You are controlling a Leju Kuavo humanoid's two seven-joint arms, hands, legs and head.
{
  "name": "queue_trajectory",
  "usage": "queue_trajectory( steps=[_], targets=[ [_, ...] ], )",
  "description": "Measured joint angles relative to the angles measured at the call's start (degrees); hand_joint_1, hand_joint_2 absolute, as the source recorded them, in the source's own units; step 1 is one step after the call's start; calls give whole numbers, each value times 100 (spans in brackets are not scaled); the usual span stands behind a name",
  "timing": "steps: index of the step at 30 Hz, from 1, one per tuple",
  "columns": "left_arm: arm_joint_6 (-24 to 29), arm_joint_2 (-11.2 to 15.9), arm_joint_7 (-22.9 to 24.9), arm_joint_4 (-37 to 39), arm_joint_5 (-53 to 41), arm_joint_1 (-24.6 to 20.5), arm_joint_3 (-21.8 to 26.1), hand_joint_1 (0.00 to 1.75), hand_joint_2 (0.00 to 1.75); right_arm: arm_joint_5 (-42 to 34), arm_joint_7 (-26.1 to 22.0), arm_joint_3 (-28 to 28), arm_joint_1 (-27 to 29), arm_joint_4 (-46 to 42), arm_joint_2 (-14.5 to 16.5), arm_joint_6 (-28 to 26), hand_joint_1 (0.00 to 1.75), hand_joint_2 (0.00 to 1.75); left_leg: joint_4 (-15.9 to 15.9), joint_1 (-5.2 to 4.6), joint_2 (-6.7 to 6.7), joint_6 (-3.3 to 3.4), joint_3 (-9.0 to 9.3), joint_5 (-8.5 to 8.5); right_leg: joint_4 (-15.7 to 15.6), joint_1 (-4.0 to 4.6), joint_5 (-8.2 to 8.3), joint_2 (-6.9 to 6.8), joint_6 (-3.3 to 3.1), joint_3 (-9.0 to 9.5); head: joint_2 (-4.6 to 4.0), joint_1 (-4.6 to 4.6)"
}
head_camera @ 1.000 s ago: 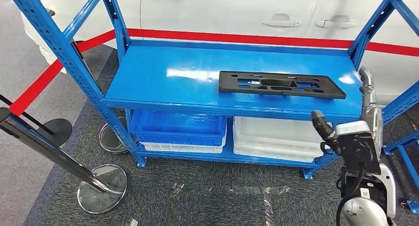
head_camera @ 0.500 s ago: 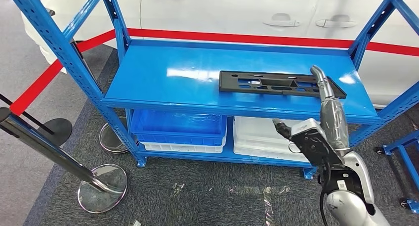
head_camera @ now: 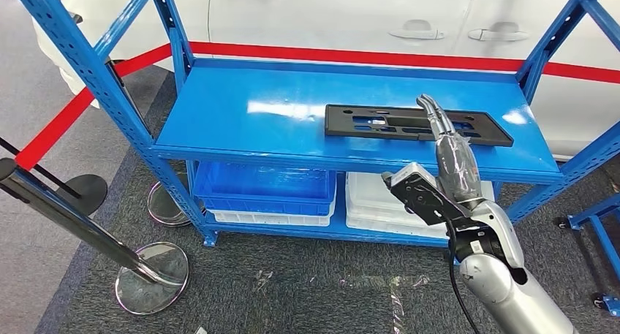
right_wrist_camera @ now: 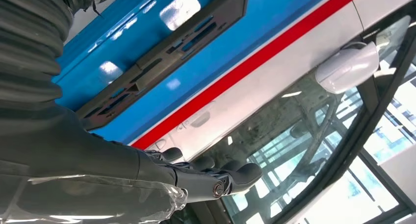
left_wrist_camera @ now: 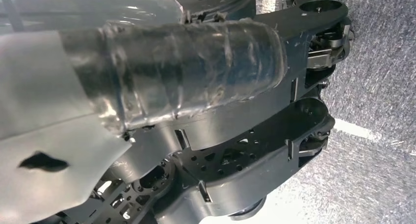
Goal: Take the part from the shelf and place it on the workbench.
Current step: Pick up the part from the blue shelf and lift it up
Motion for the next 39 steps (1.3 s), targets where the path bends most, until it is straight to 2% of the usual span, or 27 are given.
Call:
queue_trajectory(
  steps=[22, 39],
  targets=[
    [10, 21, -18, -30, 1, -25, -107, 0, 0, -16, -202, 300, -122, 890, 73, 30, 0, 175, 0, 0, -1, 0, 1, 0, 0, 0, 0, -1, 0, 0, 0, -1],
    [-56, 24, -39, -30, 0, -72, -245, 0, 0, 119, -301, 419, -202, 1493, 336, 90, 0, 175, 0, 0, -5, 0, 0, 0, 0, 0, 0, -4, 0, -2, 0, -1]
  ],
)
